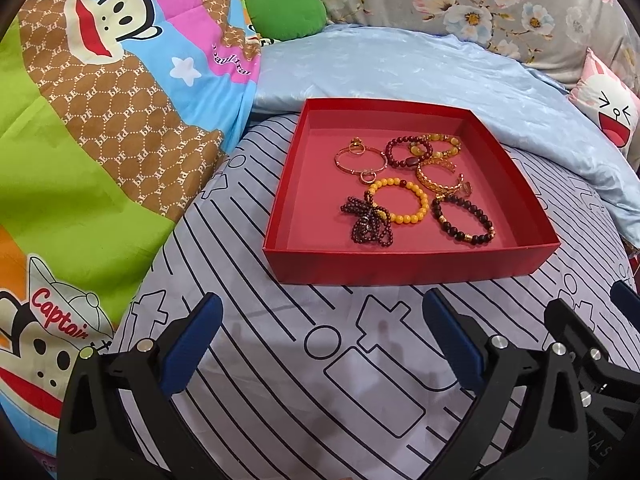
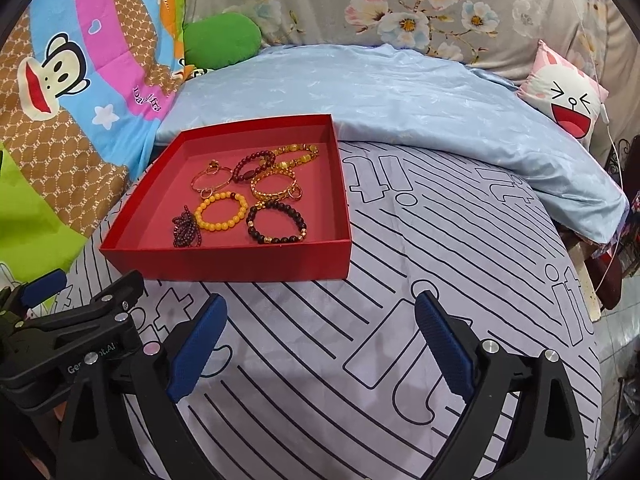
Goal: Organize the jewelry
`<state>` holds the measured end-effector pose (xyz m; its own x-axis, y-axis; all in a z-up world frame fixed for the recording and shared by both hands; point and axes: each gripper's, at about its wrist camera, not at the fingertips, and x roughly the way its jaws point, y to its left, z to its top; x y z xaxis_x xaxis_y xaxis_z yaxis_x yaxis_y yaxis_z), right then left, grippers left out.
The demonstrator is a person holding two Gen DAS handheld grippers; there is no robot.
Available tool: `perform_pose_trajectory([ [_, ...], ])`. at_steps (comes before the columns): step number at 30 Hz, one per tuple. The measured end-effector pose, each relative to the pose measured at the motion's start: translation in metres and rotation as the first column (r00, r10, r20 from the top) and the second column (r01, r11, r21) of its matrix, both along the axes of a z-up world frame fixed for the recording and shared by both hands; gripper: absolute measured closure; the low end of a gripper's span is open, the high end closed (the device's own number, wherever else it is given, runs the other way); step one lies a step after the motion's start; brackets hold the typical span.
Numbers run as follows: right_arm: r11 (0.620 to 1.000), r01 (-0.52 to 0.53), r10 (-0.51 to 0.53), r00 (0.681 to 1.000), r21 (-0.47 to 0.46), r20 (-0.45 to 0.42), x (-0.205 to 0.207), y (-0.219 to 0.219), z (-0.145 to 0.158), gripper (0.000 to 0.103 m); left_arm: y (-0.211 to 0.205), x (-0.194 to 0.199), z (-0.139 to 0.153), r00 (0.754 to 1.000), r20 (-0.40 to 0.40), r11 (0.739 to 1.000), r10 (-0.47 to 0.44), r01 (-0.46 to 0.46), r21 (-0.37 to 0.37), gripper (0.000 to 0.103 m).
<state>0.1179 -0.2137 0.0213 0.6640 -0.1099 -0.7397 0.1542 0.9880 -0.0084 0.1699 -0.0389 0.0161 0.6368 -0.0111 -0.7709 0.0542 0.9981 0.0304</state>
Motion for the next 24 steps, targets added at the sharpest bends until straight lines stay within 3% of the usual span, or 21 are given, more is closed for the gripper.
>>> perform_pose_trajectory([
  [24, 1.000, 0.006, -0.006, 1.000, 0.000, 0.009, 0.0028, -0.0008, 0.0004, 0.007, -0.0003, 0.0029, -0.0028, 1.000, 0.011, 1.000, -0.006, 0.006, -0.001, 0.007],
])
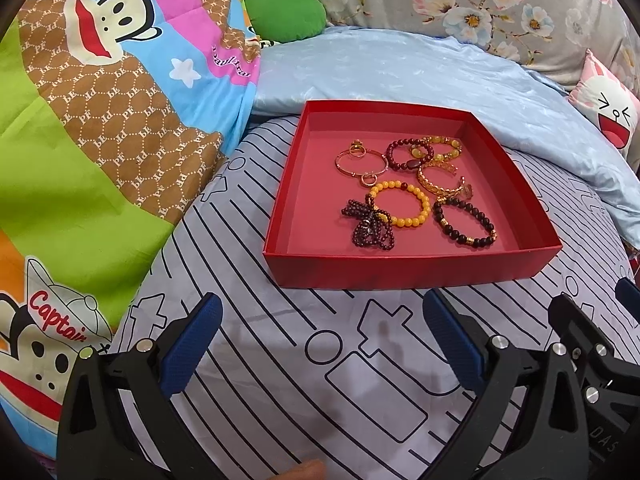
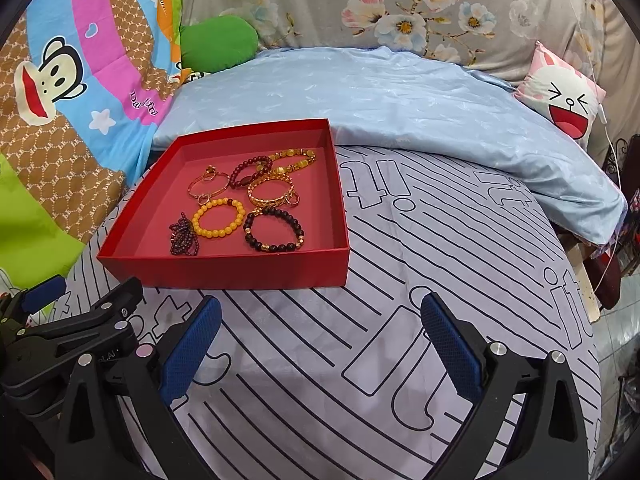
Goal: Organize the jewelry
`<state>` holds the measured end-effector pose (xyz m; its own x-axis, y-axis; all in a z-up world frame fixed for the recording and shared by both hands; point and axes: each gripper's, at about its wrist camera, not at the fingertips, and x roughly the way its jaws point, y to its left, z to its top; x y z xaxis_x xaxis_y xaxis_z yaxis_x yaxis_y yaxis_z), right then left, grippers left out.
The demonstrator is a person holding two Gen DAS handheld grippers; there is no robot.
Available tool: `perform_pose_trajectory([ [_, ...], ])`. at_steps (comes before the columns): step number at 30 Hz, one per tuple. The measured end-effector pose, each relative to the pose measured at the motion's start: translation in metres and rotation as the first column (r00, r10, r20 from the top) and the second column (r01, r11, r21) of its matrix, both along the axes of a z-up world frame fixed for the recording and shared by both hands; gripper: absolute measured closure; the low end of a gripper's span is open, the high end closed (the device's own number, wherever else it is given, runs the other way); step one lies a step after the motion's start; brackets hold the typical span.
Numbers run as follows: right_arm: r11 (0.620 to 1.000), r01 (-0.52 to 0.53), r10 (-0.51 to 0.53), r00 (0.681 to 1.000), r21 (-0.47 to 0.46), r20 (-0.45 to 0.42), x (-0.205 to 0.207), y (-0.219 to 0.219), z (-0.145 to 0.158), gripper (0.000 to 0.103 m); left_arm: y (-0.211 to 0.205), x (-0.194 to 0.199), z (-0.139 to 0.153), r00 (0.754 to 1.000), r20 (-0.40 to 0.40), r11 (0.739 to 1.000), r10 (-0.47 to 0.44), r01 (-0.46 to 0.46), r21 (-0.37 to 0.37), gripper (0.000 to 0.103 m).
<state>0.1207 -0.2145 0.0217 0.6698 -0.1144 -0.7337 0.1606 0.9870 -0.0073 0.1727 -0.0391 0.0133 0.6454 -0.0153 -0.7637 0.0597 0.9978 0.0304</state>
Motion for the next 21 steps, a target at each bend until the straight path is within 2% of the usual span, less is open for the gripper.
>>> perform_pose_trajectory([
  [21, 1.000, -0.001, 0.001, 1.000, 0.001, 0.000, -0.0003, 0.0007, 0.0001, 0.007, 0.0032, -0.0016, 0.0017, 1.000, 0.017, 1.000, 0.019, -0.019, -0.001, 0.007],
])
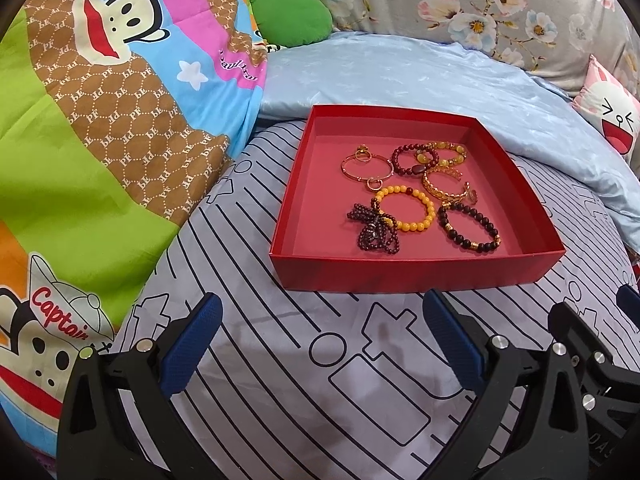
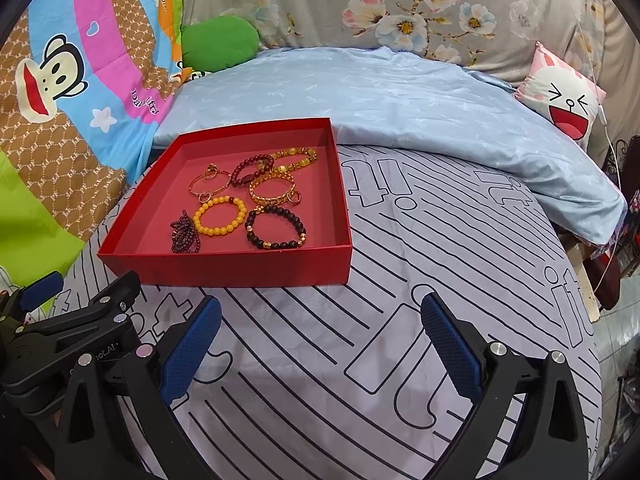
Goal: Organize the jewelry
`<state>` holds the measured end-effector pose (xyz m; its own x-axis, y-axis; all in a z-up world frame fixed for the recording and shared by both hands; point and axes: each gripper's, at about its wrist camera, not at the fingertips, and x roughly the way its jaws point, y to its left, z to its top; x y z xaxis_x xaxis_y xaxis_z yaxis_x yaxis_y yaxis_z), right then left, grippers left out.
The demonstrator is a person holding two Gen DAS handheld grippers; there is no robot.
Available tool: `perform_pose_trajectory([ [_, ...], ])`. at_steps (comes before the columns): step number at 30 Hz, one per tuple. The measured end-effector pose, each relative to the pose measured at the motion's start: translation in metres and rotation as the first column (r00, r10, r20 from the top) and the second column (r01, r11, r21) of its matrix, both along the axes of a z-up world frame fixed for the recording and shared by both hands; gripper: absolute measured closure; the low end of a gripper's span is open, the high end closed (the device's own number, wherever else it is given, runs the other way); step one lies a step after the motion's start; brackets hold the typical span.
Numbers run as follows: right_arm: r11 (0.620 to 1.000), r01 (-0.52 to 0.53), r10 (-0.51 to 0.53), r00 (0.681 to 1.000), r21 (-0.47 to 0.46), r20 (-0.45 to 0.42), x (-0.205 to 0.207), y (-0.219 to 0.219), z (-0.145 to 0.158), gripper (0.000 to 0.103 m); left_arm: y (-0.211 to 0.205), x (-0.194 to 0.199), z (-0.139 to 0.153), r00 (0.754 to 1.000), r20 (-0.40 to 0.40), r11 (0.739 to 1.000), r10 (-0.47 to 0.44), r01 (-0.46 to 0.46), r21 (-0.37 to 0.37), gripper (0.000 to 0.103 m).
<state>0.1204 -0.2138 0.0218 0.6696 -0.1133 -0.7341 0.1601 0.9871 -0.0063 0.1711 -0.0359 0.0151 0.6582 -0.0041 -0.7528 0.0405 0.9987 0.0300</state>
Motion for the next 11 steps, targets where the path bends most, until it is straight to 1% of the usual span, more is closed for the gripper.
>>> perform_pose_trajectory([
  [6, 1.000, 0.001, -0.001, 1.000, -0.001, 0.002, -0.0018, 0.0000, -0.0011, 0.007, 0.0003, 0.0005, -0.0008, 1.000, -0.010, 1.000, 0.005, -0.005, -0.006, 0.007],
  [11, 1.000, 0.002, -0.002, 1.000, 0.000, 0.001, -0.0022, -0.0003, -0.0013, 0.007, 0.0002, -0.0005, 0.0014, 1.000, 0.007, 1.000, 0.005, -0.005, -0.002, 0.007],
])
